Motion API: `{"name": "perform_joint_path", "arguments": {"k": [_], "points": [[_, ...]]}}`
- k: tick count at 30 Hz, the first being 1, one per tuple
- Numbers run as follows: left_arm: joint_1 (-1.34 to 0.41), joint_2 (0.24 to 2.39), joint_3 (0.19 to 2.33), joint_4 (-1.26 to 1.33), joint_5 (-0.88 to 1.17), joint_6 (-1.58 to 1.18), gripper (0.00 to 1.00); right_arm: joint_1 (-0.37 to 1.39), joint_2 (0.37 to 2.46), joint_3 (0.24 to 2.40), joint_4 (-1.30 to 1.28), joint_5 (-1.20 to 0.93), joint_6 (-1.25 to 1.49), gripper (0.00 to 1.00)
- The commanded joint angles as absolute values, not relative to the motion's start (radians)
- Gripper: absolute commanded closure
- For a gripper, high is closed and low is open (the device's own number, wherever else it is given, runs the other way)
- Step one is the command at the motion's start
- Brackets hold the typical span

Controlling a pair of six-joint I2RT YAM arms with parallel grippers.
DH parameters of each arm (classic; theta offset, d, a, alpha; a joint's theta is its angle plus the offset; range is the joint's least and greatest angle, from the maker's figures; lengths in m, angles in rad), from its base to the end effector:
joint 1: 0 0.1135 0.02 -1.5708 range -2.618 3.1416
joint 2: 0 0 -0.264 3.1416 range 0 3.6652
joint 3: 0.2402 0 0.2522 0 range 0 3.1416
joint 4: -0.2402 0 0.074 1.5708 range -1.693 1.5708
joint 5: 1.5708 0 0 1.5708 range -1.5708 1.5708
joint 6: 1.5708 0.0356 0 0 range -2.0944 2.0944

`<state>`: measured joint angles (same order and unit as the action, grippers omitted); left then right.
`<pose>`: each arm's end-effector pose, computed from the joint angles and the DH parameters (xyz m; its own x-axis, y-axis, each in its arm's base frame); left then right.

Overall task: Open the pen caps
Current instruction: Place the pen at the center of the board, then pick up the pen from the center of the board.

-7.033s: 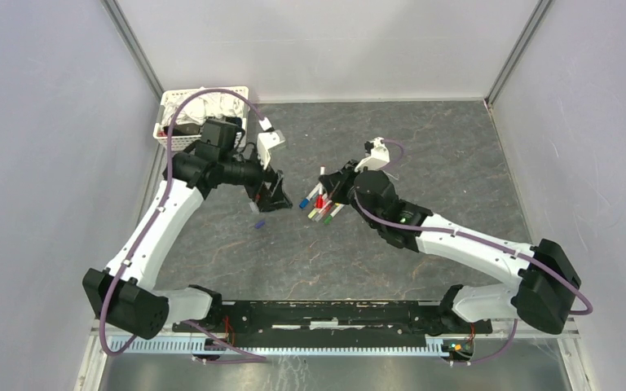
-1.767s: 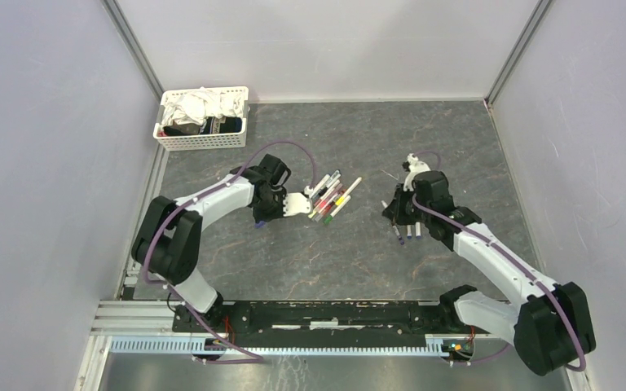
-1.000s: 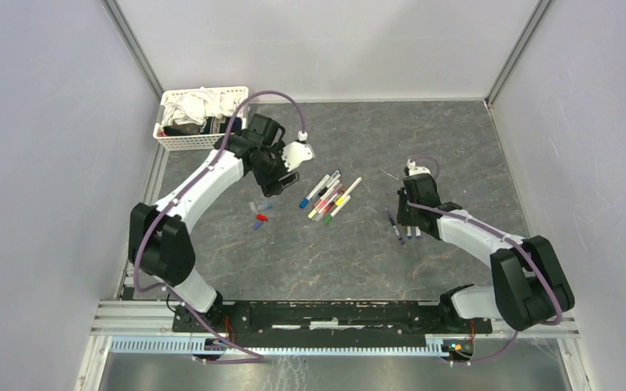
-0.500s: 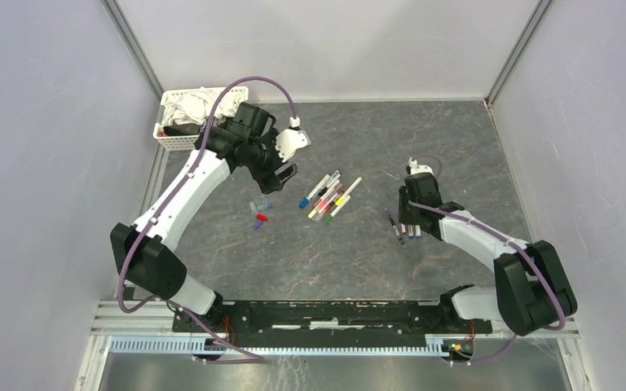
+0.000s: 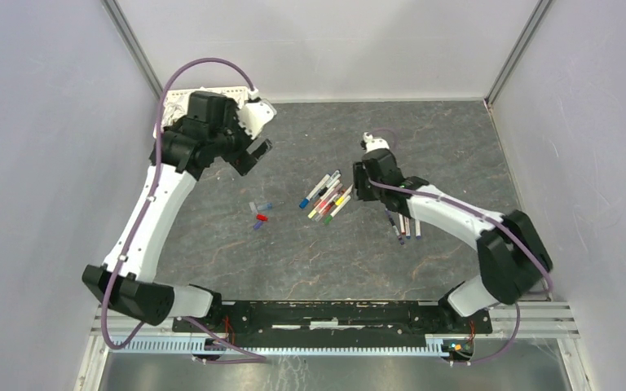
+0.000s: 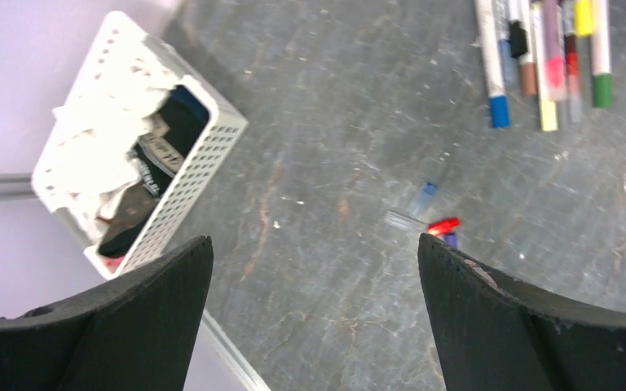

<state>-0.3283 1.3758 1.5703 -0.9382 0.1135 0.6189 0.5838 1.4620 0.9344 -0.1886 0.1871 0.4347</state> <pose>0.2619 -0.0935 0.4047 -0.2903 0.7078 -0.6439 0.6970 0.6175 0.3645 0.2668 0.1683 0.2329 -0.6756 0.0496 -0.7356 -0.1543 0.9661 0.2069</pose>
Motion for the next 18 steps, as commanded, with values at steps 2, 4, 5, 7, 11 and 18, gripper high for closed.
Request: {"name": "perform_joint_path", "arguments": {"k": [2, 4, 5, 7, 11, 18], "points": [[-0.302, 1.279, 1.526, -0.860, 0.108, 0.588, 0.00, 0.640, 1.629, 1.034, -0.211, 0.240, 0.604, 0.54], [-0.302, 1.283, 1.518, -0.915, 0.179, 0.599, 0.00, 0.659, 1.675, 1.053, -0.208, 0.271, 0.645, 0.54], [-0.302, 1.290, 1.516, -0.943, 0.206, 0.600, 0.00, 0.667, 1.697, 1.062, -0.205, 0.280, 0.662, 0.54], [-0.302, 1.312, 1.513, -0.990, 0.244, 0.597, 0.00, 0.682, 1.729, 1.077, -0.203, 0.304, 0.686, 0.55], [-0.301, 1.345, 1.480, -1.047, 0.303, 0.587, 0.00, 0.706, 1.778, 1.104, -0.210, 0.347, 0.725, 0.55], [-0.302, 1.332, 1.414, -1.038, 0.350, 0.585, 0.00, 0.715, 1.833, 1.112, -0.203, 0.364, 0.757, 0.56]]}}
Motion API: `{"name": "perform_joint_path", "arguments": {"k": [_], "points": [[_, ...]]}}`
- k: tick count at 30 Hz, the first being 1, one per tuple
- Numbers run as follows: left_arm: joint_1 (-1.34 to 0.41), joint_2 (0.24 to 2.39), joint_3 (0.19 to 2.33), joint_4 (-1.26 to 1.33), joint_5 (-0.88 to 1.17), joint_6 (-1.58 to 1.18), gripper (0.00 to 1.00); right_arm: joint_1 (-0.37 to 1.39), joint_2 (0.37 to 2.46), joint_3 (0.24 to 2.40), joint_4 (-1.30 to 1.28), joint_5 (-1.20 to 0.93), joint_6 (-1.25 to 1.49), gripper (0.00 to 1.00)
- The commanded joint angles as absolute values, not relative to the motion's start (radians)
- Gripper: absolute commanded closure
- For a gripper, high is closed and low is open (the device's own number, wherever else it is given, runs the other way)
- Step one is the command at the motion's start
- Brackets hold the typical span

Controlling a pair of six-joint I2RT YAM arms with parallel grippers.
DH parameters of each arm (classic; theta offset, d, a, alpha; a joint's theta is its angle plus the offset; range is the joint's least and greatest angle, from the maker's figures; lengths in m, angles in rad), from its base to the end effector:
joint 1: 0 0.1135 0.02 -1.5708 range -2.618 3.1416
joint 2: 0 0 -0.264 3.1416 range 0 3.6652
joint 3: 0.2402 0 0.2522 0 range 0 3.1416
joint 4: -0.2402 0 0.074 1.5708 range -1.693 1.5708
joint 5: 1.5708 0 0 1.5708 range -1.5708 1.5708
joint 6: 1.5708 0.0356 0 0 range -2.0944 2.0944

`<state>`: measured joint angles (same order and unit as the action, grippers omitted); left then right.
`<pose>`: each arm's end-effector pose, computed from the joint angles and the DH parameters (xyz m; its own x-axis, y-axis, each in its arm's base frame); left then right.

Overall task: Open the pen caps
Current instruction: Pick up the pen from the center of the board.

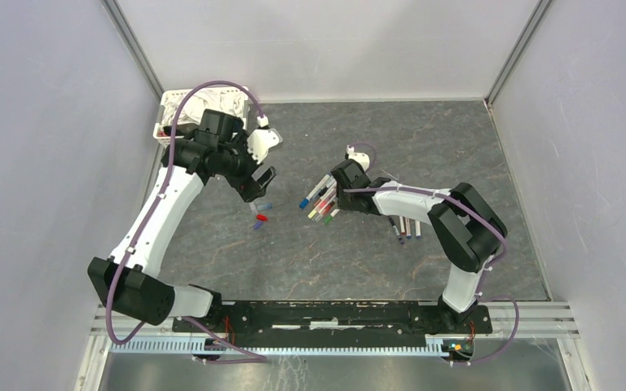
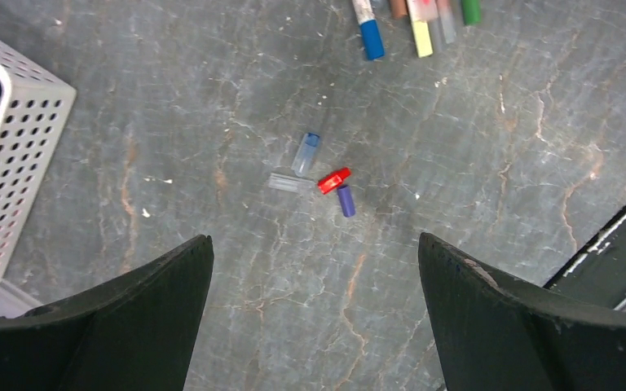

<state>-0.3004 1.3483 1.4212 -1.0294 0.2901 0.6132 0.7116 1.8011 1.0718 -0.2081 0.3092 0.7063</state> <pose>0.2492 -0.0878 0.3603 -0.3846 0.6964 -0.6059 0.8099 0.5695 0.1405 0.2848 0.2313 0.1651 -0.7796 0.1441 -0.6095 0.0267 0.9799 0.1976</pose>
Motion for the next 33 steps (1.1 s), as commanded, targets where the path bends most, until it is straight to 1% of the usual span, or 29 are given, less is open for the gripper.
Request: {"name": "perform_joint_path", "arguments": {"k": [1, 5, 8, 11, 14, 20, 24, 29, 33], "points": [[-0.301, 1.333, 1.409, -1.040, 0.349, 0.586, 0.00, 0.714, 1.841, 1.115, -0.205, 0.367, 0.757, 0.56], [-0.302, 1.326, 1.396, -1.040, 0.351, 0.586, 0.00, 0.717, 1.854, 1.120, -0.229, 0.414, 0.739, 0.58], [-0.302, 1.318, 1.392, -1.034, 0.354, 0.586, 0.00, 0.717, 1.846, 1.110, -0.249, 0.442, 0.727, 0.65], [-0.302, 1.315, 1.392, -1.029, 0.356, 0.582, 0.00, 0.718, 1.811, 1.068, -0.247, 0.454, 0.727, 0.74], [-0.302, 1.319, 1.400, -1.028, 0.357, 0.577, 0.00, 0.718, 1.767, 1.020, -0.234, 0.462, 0.726, 0.80], [-0.302, 1.320, 1.412, -0.993, 0.347, 0.507, 0.00, 0.717, 1.700, 1.000, -0.246, 0.485, 0.707, 1.00], [-0.302, 1.328, 1.447, -0.997, 0.381, 0.448, 0.00, 0.717, 1.603, 0.977, -0.217, 0.469, 0.709, 1.00], [-0.302, 1.317, 1.467, -0.970, 0.520, 0.384, 0.00, 0.740, 1.424, 0.930, -0.035, 0.392, 0.757, 1.00], [-0.335, 1.309, 1.405, -0.910, 0.607, 0.330, 0.00, 0.817, 1.398, 1.015, 0.032, 0.398, 0.787, 1.00]]}}
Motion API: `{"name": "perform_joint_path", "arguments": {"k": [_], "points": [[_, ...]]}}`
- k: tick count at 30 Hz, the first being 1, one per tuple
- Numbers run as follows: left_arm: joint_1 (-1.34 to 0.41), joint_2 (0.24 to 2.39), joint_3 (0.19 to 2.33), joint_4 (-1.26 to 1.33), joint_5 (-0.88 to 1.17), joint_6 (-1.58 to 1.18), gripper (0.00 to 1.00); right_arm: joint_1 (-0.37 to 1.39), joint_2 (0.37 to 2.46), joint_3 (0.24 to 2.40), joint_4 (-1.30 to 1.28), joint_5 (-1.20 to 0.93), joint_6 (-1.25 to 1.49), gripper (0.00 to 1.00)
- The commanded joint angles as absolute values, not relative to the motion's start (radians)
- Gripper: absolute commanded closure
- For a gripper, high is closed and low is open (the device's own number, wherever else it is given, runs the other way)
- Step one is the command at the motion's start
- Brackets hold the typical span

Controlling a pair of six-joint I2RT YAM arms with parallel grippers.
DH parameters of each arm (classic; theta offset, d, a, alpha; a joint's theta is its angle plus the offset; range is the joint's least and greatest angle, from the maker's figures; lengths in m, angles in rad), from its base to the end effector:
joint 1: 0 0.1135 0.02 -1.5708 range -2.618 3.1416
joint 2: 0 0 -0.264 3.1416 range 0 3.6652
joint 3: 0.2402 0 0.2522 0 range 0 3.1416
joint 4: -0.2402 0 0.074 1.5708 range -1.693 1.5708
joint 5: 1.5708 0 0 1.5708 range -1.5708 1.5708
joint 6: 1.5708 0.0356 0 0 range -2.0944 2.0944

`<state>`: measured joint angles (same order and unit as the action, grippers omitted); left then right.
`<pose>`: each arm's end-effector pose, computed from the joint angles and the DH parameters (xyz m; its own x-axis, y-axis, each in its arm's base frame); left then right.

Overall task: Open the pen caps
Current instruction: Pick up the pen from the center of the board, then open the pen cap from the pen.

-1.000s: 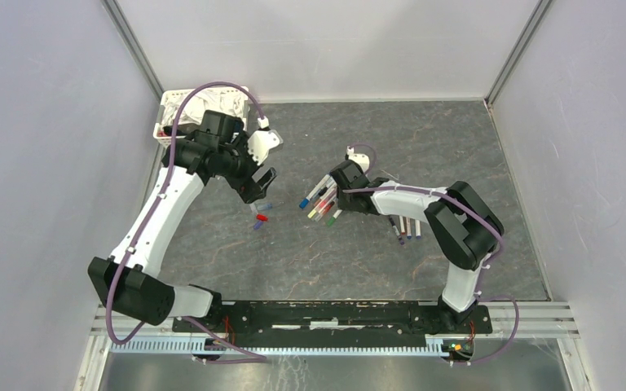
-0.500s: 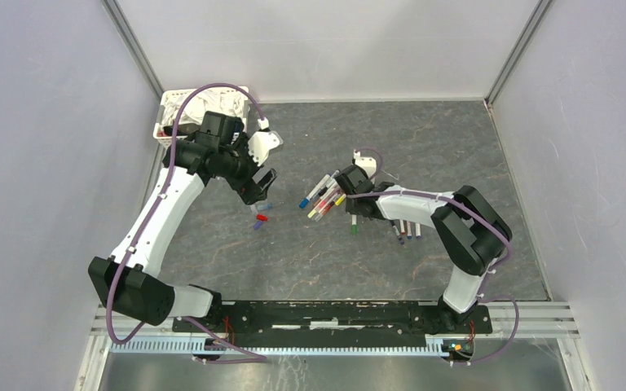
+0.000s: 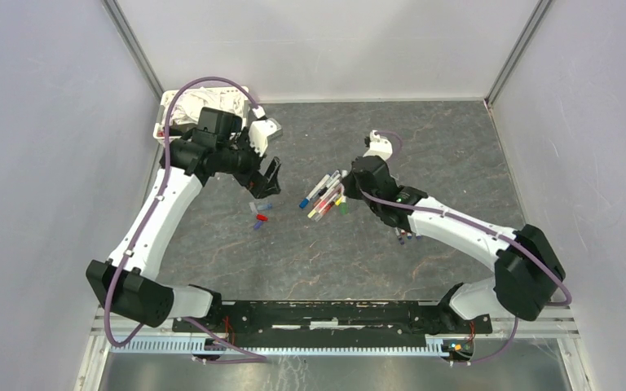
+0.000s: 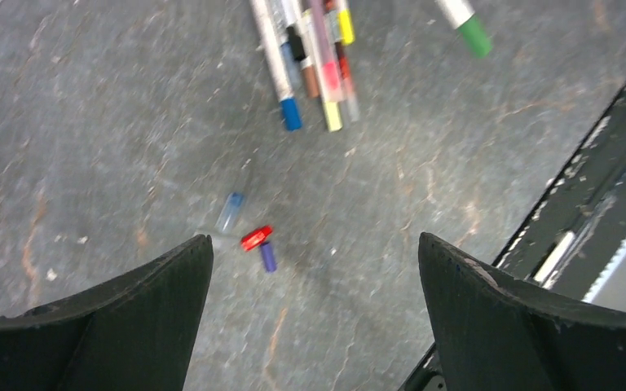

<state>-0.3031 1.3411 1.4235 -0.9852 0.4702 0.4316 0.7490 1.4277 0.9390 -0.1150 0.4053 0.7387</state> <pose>0.2477 -0.0944 0.3675 -0.4572 0.5337 -0.7114 0.7984 0.5987 -0.0639 0.2400 0.2040 0.2522 -0.5686 0.3162 -0.7594 -0.0069 0.9213 0.3888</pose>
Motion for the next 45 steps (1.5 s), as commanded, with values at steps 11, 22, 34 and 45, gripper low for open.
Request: {"name": "perform_joint_path", "arguments": {"k": [11, 22, 34, 45], "points": [[-0.500, 1.367, 1.400, -0.923, 0.613, 0.309, 0.00, 1.012, 1.368, 1.081, 0.191, 0.568, 0.800, 1.00], [-0.502, 1.369, 1.300, -0.825, 0.673, 0.230, 0.18, 1.059, 1.342, 1.030, 0.268, 0.658, 0.812, 1.00], [-0.494, 1.333, 1.303, -0.756, 0.632, 0.156, 0.57, 1.084, 1.308, 0.965, 0.281, 0.706, 0.843, 1.00], [-0.492, 1.322, 1.301, -0.875, 0.491, 0.389, 0.98, 1.072, 1.223, 0.912, 0.235, 0.655, 0.816, 0.74]]}}
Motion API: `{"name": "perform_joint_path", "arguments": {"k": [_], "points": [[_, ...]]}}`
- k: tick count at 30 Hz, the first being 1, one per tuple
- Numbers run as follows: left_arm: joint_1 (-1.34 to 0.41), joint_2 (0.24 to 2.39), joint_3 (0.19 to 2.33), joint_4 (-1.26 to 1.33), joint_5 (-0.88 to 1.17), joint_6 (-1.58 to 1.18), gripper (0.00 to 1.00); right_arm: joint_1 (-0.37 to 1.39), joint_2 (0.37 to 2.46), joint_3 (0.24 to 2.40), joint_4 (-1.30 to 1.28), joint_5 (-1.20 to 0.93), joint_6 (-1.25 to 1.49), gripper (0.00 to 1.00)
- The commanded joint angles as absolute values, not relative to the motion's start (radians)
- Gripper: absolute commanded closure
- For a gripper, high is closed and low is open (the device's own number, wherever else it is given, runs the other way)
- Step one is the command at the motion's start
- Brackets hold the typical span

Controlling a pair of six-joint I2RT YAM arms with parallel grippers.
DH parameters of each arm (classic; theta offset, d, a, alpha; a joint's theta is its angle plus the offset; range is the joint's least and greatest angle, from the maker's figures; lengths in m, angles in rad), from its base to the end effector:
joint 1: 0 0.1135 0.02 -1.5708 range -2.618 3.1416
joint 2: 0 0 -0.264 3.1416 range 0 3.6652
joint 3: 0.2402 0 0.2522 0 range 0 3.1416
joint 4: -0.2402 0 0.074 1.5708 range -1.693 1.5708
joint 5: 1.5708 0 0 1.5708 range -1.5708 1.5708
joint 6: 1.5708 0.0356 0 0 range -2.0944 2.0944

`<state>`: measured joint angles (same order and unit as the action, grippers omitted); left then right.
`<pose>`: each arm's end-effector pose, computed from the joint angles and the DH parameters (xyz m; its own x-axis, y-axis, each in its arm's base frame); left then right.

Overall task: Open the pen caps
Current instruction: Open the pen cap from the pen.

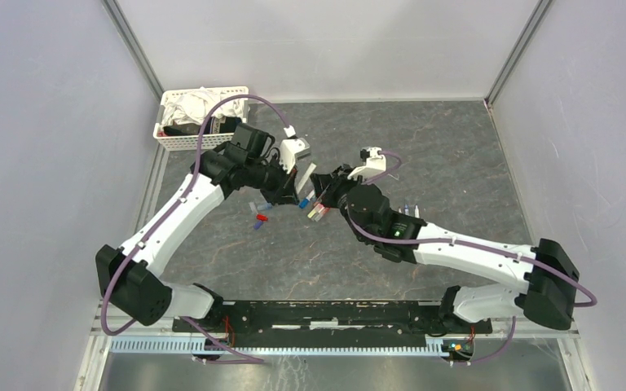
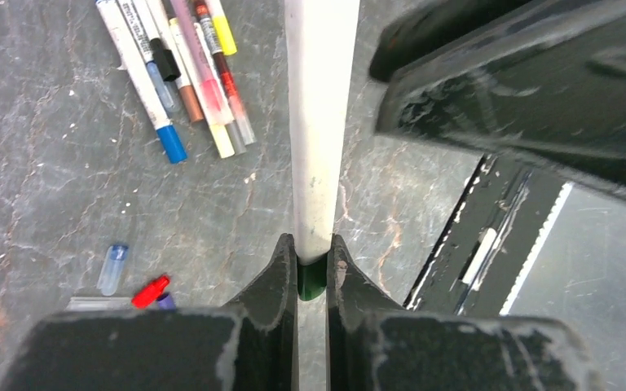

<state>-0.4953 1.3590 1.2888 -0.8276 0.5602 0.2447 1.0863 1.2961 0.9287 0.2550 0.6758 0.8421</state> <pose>0.2356 -0.1488 0.3328 -0.4993 0.5030 -0.7054 0.8401 0.4804 -0.2521 0.1593 0.2548 0.3242 -0.3339 0.6154 -0.7140 -0.2280 0.6823 0.6946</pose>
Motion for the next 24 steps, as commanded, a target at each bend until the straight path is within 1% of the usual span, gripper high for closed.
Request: {"name": "perform_joint_path", "arguments": {"k": [1, 2, 4, 7, 9, 10, 13, 16, 20, 24], "points": [[-0.492, 1.315, 1.294, -0.892, 0.474, 0.431, 0.98, 1.045, 1.214, 0.908, 0.233, 0.594, 0.787, 0.67], [-0.492, 1.298, 1.283, -0.910, 0.457, 0.469, 0.98, 0.996, 1.205, 0.911, 0.206, 0.502, 0.770, 0.59], [-0.495, 1.261, 1.244, -0.933, 0.428, 0.563, 0.98, 0.881, 1.192, 0.911, 0.148, 0.310, 0.771, 0.50], [-0.495, 1.212, 1.200, -0.994, 0.392, 0.715, 0.98, 0.698, 1.202, 0.887, 0.155, -0.093, 0.757, 0.40], [-0.501, 1.190, 1.186, -1.046, 0.371, 0.826, 0.97, 0.631, 1.246, 0.907, 0.135, -0.304, 0.728, 0.36], [-0.502, 1.181, 1.182, -1.074, 0.366, 0.888, 0.94, 0.615, 1.276, 0.925, 0.115, -0.393, 0.706, 0.34], [-0.510, 1.146, 1.153, -1.109, 0.326, 1.071, 0.91, 0.608, 1.361, 0.973, 0.030, -0.553, 0.658, 0.28], [-0.538, 1.120, 1.107, -1.111, 0.260, 1.194, 0.92, 0.616, 1.402, 0.948, 0.118, -0.691, 0.728, 0.26], [-0.572, 1.109, 1.067, -1.092, 0.175, 1.281, 0.93, 0.653, 1.433, 0.960, 0.166, -0.744, 0.756, 0.25], [-0.588, 1.120, 1.081, -1.086, 0.156, 1.303, 0.94, 0.699, 1.474, 0.988, 0.186, -0.773, 0.771, 0.25]]}}
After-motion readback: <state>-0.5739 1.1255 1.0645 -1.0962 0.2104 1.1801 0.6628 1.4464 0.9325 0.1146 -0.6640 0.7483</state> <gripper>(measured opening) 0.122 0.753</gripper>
